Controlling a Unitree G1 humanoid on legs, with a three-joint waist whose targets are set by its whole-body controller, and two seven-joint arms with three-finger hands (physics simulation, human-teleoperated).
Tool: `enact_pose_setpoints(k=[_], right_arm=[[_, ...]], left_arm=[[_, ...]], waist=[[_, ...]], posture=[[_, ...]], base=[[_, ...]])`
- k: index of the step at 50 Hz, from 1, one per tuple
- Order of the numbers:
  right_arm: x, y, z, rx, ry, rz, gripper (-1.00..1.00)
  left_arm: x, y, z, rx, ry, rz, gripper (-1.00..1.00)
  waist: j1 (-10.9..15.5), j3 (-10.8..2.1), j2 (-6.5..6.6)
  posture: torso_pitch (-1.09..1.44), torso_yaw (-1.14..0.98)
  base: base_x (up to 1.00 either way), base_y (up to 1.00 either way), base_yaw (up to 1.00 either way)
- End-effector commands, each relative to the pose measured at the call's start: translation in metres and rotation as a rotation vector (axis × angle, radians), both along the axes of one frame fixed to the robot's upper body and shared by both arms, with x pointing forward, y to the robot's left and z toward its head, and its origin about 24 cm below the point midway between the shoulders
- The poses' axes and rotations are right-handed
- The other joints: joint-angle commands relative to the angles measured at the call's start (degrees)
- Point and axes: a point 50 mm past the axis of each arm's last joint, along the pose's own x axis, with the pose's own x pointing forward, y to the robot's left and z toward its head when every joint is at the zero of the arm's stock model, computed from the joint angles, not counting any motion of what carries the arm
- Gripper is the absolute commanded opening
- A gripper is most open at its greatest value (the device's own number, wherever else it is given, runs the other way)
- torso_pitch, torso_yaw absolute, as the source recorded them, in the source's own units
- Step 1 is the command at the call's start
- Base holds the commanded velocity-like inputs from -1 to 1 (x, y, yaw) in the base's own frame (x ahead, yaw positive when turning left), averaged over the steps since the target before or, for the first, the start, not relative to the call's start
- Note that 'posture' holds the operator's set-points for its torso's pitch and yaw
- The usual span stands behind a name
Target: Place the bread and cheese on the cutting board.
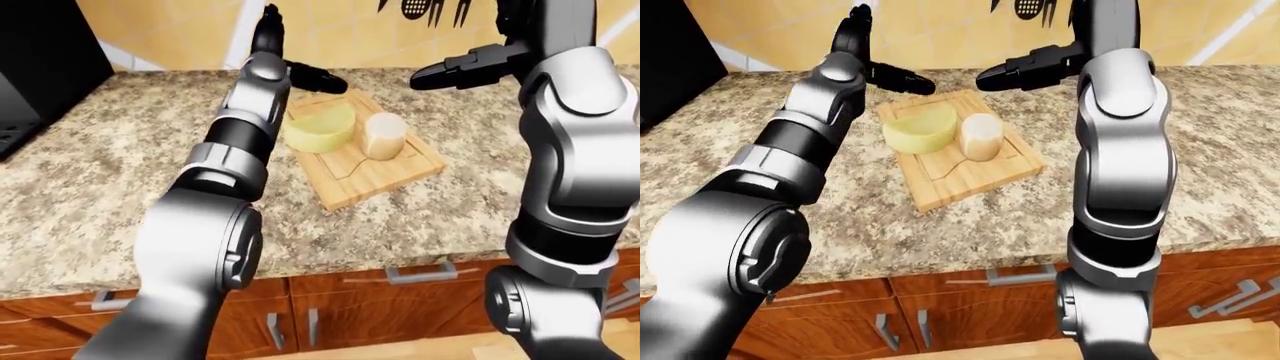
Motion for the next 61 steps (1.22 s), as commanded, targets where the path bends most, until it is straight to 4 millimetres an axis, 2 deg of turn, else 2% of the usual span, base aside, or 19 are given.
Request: enact_pose_setpoints(k=[1,7,10,13,21,24,27,35,39,43,55,61], right_arm=[[-0.008,0.0,0.016,-0.007,-0.081,-0.005,1.0],[-0.008,0.001,0.017,-0.008,-0.081,-0.003,1.0],[-0.007,0.002,0.018,-0.008,-0.082,-0.002,1.0],[-0.006,0.002,0.015,-0.007,-0.078,-0.002,1.0],[-0.007,0.002,0.016,-0.007,-0.079,-0.002,1.0],[-0.008,0.001,0.017,-0.007,-0.081,-0.005,1.0],[-0.008,0.001,0.018,-0.006,-0.082,-0.004,1.0],[-0.009,0.001,0.023,-0.009,-0.089,-0.006,1.0],[-0.011,0.0,0.027,-0.008,-0.102,-0.012,1.0],[-0.013,-0.001,0.031,-0.007,-0.115,-0.016,1.0],[-0.025,-0.005,0.046,-0.006,-0.176,-0.02,1.0],[-0.03,-0.005,0.053,-0.01,-0.201,-0.018,1.0]], left_arm=[[-0.005,0.0,0.039,-0.06,-0.128,-0.036,1.0],[-0.007,0.019,0.05,-0.204,-0.205,-0.077,1.0],[-0.008,0.034,0.054,-0.291,-0.24,-0.074,1.0],[-0.008,0.04,0.047,-0.307,-0.251,-0.085,1.0],[-0.016,0.059,0.044,-0.388,-0.295,-0.084,1.0],[-0.02,0.064,0.031,-0.392,-0.301,-0.091,1.0],[-0.024,0.077,0.031,-0.412,-0.314,-0.076,1.0],[-0.053,0.098,0.045,-0.46,-0.404,-0.08,1.0],[-0.072,0.103,0.058,-0.489,-0.469,-0.098,1.0],[-0.089,0.104,0.062,-0.506,-0.515,-0.112,1.0],[-0.116,0.113,0.083,-0.552,-0.605,-0.115,1.0],[-0.125,0.117,0.087,-0.567,-0.628,-0.115,1.0]], waist=[[0.0,-1.9,-0.07],[-0.1,-1.62,0.16],[-0.1,-1.69,0.36],[-0.1,-1.66,0.56],[-0.1,-1.71,0.9],[-0.2,-1.61,1.01],[-0.2,-1.68,1.2],[-0.5,-1.39,1.56],[-0.4,-1.3,1.7],[-0.5,-1.09,1.81],[-0.4,-0.69,2.08],[-0.4,-0.45,2.17]], posture=[[0.0,0.0],[0.0,0.0],[0.0,0.0],[0.0,0.0],[0.0,0.0],[0.0,0.0],[0.0,0.0],[0.0,0.0],[0.0,0.0],[0.0,0.0],[0.0,0.0],[0.0,0.0]], base=[[0.0,0.0,0.0],[0.0,0.0,0.0],[0.0,0.0,0.0],[0.0,0.0,0.0],[0.0,0.0,0.0],[0.0,0.0,0.0],[0.0,0.0,0.0],[0.0,0.0,0.0],[0.0,0.0,0.0],[0.0,0.0,0.0],[0.0,0.0,0.0],[0.0,0.0,0.0]])
